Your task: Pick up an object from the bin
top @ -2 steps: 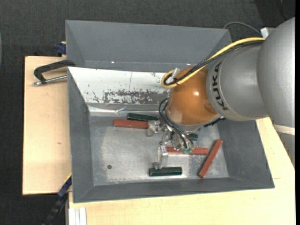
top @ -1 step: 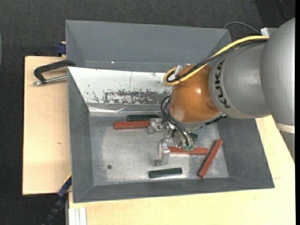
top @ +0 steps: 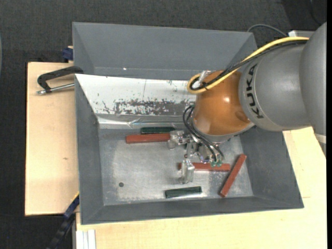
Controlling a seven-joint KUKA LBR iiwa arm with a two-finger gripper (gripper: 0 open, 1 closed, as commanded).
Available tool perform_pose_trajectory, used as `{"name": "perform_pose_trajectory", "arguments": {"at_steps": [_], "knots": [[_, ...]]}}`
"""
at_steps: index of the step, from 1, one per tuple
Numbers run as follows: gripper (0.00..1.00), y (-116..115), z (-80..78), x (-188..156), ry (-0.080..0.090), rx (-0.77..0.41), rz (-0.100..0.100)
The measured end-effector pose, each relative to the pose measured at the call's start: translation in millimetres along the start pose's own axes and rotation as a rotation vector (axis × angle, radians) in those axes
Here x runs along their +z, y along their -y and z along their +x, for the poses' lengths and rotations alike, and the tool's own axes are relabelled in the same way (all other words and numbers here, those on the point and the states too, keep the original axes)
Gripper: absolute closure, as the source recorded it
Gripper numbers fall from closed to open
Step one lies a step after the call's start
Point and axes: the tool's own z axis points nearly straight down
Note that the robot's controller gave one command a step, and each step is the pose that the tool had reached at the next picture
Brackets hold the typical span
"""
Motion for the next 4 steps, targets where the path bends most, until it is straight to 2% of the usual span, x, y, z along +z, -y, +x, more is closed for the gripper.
{"name": "perform_pose_trajectory", "arguments": {"at_steps": [1, 2, 3, 4], "knots": [[0.00, 17, -17.9, -8, 0.003, -0.026, -0.011], [0.00, 69, -1.5, 6, 0.003, 0.011, -0.005], [1.00, 55, -12.9, 2, 0.002, 0.018, -0.006], [0.00, 50, -15.2, 1, 0.002, 0.018, -0.006]]}}
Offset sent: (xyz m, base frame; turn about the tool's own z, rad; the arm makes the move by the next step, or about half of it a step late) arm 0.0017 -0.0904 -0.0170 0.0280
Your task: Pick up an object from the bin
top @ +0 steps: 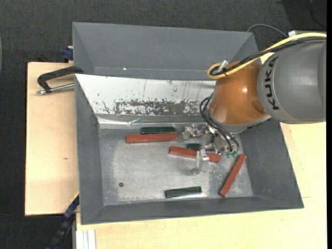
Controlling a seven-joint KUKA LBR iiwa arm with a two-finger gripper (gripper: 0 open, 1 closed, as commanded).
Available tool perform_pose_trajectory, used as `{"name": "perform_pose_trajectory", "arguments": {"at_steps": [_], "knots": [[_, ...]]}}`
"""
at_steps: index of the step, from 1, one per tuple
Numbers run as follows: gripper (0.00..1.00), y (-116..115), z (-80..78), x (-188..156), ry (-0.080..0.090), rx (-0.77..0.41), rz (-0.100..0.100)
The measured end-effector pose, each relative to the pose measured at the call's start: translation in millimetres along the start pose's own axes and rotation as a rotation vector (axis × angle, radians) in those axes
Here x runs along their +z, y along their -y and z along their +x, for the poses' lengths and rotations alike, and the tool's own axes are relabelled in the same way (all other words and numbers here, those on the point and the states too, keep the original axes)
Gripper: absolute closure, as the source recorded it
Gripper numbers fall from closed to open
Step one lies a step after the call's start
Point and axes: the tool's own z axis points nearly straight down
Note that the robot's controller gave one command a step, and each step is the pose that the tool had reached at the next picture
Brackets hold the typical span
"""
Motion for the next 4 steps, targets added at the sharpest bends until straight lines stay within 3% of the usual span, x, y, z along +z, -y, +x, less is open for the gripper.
{"name": "perform_pose_trajectory", "arguments": {"at_steps": [1, 2, 3, 4], "knots": [[0.00, 0, 0.0, 0, 0.000, 0.000, 0.000], [0.00, 57, 6.0, 12, -0.001, -0.009, 0.000], [1.00, 60, -20.4, 15, 0.001, 0.112, 0.000], [1.00, 60, -20.4, 15, 0.001, 0.112, 0.000]]}}
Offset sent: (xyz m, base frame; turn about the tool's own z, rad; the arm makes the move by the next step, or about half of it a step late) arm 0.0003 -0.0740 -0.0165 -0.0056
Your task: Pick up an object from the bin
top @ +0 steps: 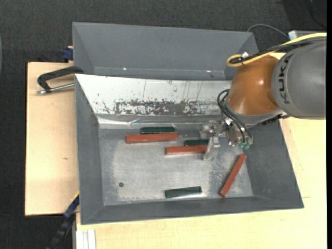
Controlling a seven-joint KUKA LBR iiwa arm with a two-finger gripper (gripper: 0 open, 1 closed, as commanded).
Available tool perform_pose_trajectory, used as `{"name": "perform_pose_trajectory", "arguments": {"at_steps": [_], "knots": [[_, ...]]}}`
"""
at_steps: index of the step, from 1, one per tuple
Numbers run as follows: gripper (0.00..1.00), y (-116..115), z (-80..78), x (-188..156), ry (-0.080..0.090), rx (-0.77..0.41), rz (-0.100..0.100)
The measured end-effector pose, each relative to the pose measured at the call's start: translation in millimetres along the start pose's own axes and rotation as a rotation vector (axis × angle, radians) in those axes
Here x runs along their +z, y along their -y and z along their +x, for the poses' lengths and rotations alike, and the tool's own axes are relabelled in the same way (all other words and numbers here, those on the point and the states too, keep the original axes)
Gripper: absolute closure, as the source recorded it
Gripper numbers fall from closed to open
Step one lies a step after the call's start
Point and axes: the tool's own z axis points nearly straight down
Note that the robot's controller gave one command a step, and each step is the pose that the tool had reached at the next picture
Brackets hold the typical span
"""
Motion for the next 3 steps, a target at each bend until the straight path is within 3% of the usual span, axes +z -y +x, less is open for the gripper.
{"name": "perform_pose_trajectory", "arguments": {"at_steps": [1, 2, 3], "knots": [[1.00, 20, 1.8, -119, 0.004, -0.008, 0.001], [1.00, 20, 1.8, -119, 0.004, -0.008, 0.001], [1.00, -10, -8.6, -168, -0.005, -0.034, 0.001]]}}
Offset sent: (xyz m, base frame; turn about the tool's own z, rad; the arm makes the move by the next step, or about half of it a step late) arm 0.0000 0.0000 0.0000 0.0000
